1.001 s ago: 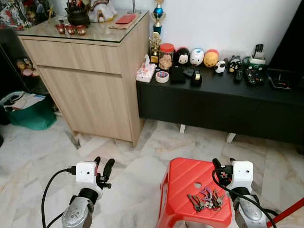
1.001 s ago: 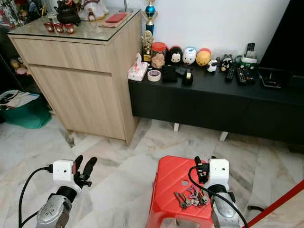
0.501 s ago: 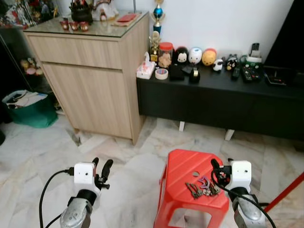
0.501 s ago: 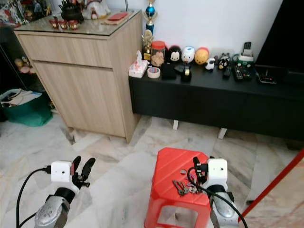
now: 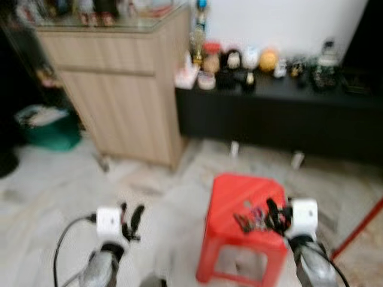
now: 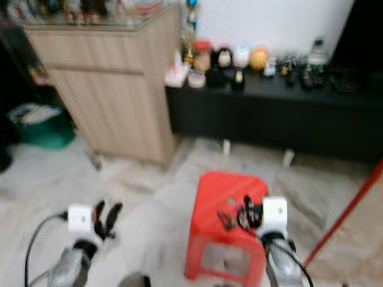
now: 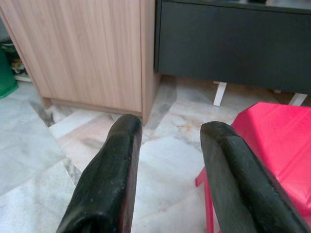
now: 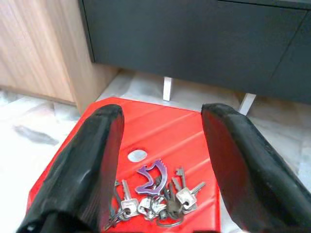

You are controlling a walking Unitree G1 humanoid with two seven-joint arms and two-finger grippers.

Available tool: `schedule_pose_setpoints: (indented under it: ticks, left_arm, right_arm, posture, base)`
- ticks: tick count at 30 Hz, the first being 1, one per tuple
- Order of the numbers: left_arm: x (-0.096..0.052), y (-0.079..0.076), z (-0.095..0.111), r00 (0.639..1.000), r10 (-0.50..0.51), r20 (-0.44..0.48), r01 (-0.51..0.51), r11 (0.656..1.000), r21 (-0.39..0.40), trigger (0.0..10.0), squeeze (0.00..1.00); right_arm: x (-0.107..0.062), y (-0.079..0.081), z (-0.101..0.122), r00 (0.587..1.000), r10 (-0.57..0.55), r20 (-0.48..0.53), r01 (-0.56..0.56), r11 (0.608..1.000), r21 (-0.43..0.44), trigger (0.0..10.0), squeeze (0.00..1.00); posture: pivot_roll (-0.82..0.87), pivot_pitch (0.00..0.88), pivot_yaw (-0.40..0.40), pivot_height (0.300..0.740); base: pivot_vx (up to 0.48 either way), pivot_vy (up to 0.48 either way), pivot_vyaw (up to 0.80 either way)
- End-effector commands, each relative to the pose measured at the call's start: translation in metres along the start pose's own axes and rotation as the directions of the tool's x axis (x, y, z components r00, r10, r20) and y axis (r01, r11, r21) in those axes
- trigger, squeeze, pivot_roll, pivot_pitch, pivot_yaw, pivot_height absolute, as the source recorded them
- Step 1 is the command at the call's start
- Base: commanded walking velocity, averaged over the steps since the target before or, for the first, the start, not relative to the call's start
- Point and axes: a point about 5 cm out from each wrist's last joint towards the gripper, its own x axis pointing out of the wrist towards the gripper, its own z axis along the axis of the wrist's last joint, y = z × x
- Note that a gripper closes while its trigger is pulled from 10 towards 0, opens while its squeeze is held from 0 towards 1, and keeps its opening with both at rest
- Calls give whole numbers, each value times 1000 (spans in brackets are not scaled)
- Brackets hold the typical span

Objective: Hang keys on a hook

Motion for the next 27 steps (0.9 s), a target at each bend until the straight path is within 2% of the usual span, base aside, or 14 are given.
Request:
schedule_pose_setpoints:
  ticks: [1,8,12,16,27]
  left_arm:
    - [4,2,5,1000,-3,8,3,1000,23,10000,0]
    - [5,1,5,1000,-3,5,2,1000,15,10000,0]
    - [5,0,4,1000,1,-1,-1,1000,10,10000,0]
    - [3,-2,2,1000,3,-5,-3,1000,6,10000,0]
    - [-2,1,0,999,32,-12,-32,999,0,10000,0]
  right_arm:
    - [1,2,3,1000,9,14,-9,1000,4,10000,0]
    - [0,1,3,1000,12,7,-12,1000,0,10000,0]
    - [1,1,-4,999,0,-47,1,1000,9,10000,0]
    - [-1,3,-3,1000,10,-22,-10,1000,16,10000,0]
    - [3,8,-1,1000,23,-18,-22,1000,16,10000,0]
  posture:
    - [-1,0,-24,648]
    - [-4,0,-26,648]
    - [-6,0,-25,643]
    - [4,0,-25,618]
    - [37,0,-40,618]
  base:
    - [0,0,0]
    - [0,0,0]
    - [0,0,0]
    - [0,0,0]
    - [0,0,0]
